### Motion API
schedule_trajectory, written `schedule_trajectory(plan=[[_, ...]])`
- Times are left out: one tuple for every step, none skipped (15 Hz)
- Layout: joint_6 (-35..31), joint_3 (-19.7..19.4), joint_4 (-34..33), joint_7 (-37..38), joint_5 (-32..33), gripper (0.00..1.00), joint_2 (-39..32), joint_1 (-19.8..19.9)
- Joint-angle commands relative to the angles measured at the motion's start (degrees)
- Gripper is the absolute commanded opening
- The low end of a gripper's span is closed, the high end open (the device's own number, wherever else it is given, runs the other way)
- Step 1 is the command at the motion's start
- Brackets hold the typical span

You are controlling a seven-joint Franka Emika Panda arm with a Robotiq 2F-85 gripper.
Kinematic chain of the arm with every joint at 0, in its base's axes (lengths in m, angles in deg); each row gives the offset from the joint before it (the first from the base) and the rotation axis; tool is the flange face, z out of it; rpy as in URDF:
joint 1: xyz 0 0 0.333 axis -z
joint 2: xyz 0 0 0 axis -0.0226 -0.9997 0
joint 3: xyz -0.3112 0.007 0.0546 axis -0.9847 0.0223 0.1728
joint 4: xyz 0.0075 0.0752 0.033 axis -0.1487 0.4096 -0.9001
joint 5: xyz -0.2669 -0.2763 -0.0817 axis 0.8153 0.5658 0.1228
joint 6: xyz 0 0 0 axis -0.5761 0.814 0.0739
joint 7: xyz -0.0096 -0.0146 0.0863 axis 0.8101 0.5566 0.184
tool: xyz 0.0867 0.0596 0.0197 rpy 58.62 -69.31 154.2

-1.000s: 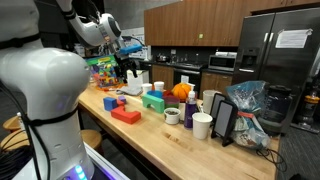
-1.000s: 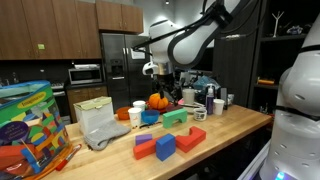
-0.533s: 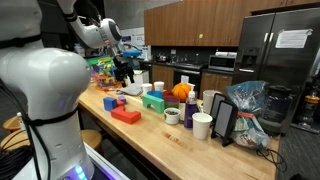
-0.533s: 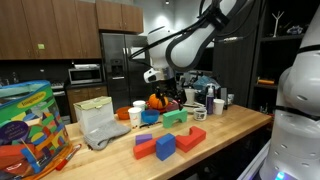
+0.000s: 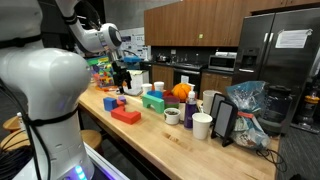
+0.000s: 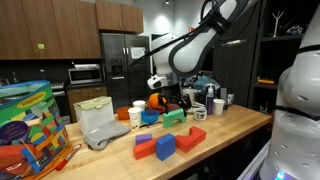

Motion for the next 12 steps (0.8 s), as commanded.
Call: schedule_trajectory(plan=[[-1.8,1.2,1.1,4.8,1.8,1.0,-0.1,-0.2],[-2.6,1.9,1.1,8.0,2.7,1.0,-0.1,0.0],[-4.5,2.6,1.4,12.6,4.0,1.0,0.0,0.2],[-6.2,3.2,1.5,16.9,5.5,1.0,0.0,0.4],[-7.2,4.0,1.4,20.8,8.0,1.0,-0.2,0.6],[-6.4,5.1,1.1,24.3,12.9,1.0,0.1,1.0],[-3.3,5.8,0.4,25.4,16.9,1.0,0.4,0.9],[-5.0,3.6,0.8,21.7,12.0,1.0,-0.4,-0.6],[-4.4,4.2,0.7,23.8,14.5,1.0,-0.4,-0.6],[-4.2,4.5,0.7,24.6,15.4,1.0,-0.4,-0.7],[-4.1,4.6,0.7,24.8,15.6,1.0,-0.4,-0.7],[-4.0,4.7,0.6,24.8,15.7,1.0,-0.4,-0.6]])
